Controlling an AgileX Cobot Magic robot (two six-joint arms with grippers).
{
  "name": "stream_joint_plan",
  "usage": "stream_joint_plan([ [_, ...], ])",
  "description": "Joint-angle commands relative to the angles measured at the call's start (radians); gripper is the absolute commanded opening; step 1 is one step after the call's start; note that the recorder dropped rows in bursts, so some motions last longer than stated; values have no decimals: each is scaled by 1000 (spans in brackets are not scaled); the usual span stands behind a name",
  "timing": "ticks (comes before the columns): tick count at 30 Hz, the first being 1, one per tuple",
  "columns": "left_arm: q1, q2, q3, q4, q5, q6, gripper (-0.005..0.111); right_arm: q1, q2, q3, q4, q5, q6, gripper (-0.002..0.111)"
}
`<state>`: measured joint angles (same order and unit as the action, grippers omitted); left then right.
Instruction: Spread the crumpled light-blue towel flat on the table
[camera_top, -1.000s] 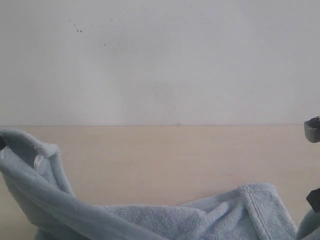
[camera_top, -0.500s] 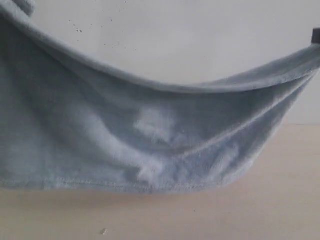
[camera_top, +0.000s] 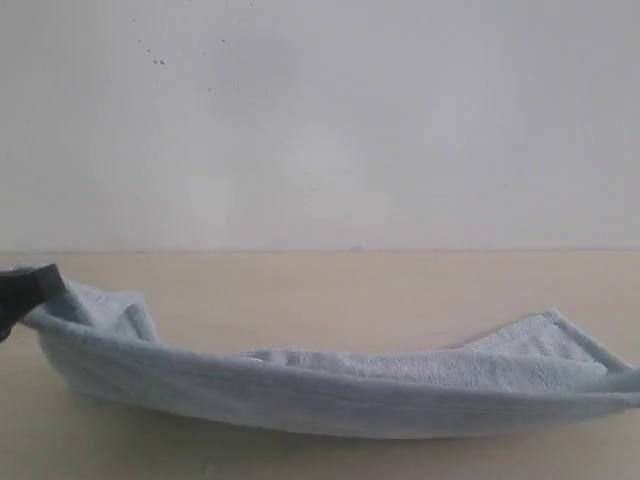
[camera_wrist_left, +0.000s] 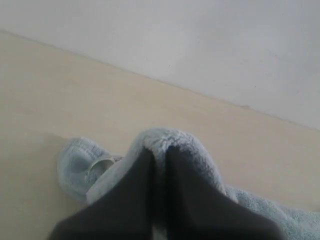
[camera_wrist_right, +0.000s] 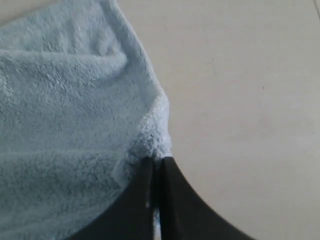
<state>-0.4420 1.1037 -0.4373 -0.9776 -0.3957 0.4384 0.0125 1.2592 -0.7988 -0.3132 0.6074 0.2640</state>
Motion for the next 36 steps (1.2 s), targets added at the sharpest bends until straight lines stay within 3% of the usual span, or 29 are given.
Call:
stream_joint_plan([
  [1,3,-98,87,6,8,-60,4,-3,-2,34,-7,101,-4,0],
  [9,3,-257,204,6,161,-75,4,-3,-2,91,74,160,-15,0],
  [14,3,-270,222,6,280,-71,4,-3,-2,125,105,183,-63,0],
  [22,3,-270,222,6,339,-71,5,-3,-2,159,123,189,-71,0],
  [24,3,-270,222,11,344,-71,11,-3,-2,159,135,185,-82,0],
  [26,3,-270,222,11,351,-71,24,-3,-2,159,164,183,-111,1],
  [28,3,-270,222,11,353,-71,42,-3,-2,159,189,187,-152,9],
  [31,3,-270,222,11,336,-71,65,-3,-2,159,206,203,-185,34],
  [33,3,-270,222,11,310,-71,73,-3,-2,159,206,206,-188,51],
  [36,3,-273,220,11,226,-71,73,-3,-2,159,202,198,-188,64],
])
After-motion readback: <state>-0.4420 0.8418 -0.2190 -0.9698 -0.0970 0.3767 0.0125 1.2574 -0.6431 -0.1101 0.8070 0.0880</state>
